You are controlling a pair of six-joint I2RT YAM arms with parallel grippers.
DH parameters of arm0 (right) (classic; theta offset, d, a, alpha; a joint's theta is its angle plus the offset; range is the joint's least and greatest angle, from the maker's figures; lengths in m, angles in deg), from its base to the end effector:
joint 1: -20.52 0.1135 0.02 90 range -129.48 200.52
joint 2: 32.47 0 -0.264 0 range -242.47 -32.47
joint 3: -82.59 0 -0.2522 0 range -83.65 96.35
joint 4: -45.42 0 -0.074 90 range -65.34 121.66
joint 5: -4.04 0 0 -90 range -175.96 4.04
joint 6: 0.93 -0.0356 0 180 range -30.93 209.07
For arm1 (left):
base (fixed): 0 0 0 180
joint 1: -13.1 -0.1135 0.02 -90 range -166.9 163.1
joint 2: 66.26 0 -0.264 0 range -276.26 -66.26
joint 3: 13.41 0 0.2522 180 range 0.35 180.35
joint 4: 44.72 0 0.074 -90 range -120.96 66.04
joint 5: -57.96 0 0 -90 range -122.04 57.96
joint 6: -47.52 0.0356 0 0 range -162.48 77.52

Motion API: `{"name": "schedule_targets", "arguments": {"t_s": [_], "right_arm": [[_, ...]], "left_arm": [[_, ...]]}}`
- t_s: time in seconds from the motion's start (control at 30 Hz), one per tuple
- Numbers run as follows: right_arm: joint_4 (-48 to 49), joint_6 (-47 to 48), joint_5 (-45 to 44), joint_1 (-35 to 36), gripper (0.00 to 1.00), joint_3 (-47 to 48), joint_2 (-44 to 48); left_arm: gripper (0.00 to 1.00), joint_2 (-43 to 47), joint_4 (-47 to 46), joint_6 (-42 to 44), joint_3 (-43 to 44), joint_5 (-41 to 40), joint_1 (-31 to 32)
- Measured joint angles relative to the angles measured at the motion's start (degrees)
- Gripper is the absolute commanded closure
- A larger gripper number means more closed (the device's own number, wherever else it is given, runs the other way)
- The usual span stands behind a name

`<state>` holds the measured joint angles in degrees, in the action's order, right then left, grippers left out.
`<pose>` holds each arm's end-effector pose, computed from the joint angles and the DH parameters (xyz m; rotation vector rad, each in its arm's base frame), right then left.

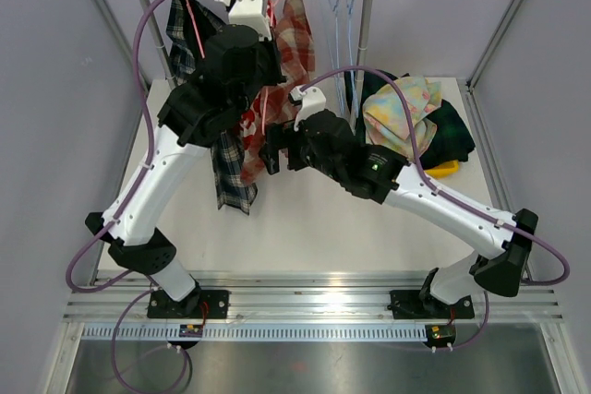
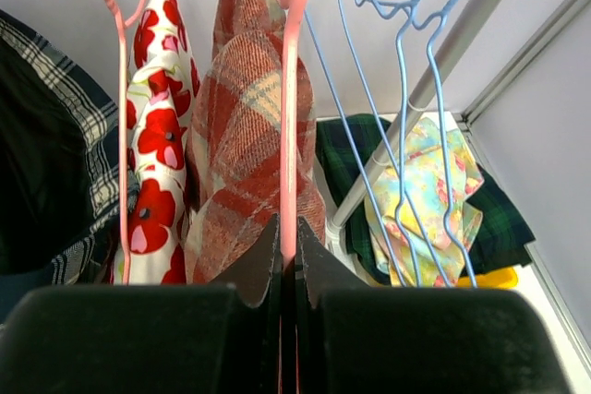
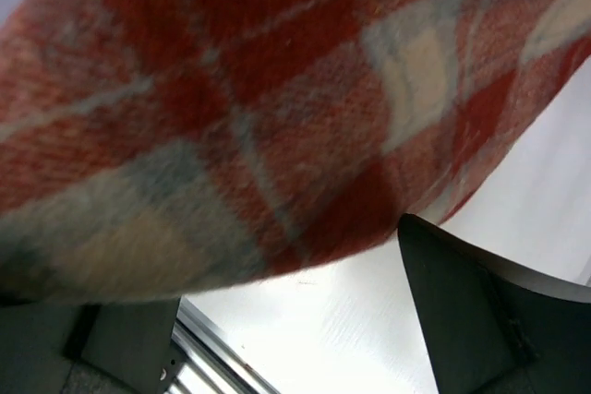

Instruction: Remove the skirt from the hanger

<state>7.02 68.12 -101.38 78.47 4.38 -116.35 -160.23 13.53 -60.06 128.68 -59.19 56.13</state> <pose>0.1849 0.2775 0.4156 -0.4481 1.9207 0.6604 0.2382 -0.2001 0.5461 0.0394 1.7413 -0.3653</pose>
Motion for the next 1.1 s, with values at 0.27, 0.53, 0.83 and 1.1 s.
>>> {"name": "schedule_targets", "arguments": {"t_s": [0.27,0.53,0.83,1.1], "right_arm": [[0.02,0.74,-6.49,1.7,0.32,0.87,-1.05],[1.01,1.66,-11.91,2.05,0.95,-0.11,1.53],[4.63,0.07,-11.85,2.05,1.0,-6.62,4.22],[11.72,-10.19,-12.17,6.32,1.0,-28.81,13.77]], "left_arm": [[1.0,4.33,-0.04,-0.22,-4.98,-0.07,0.72],[1.0,5.9,-0.44,-0.46,-6.12,-0.07,0.81],[1.0,5.95,-0.46,-0.87,-6.6,-0.07,0.92],[1.0,4.81,0.42,3.02,-5.9,-1.66,1.73]]}}
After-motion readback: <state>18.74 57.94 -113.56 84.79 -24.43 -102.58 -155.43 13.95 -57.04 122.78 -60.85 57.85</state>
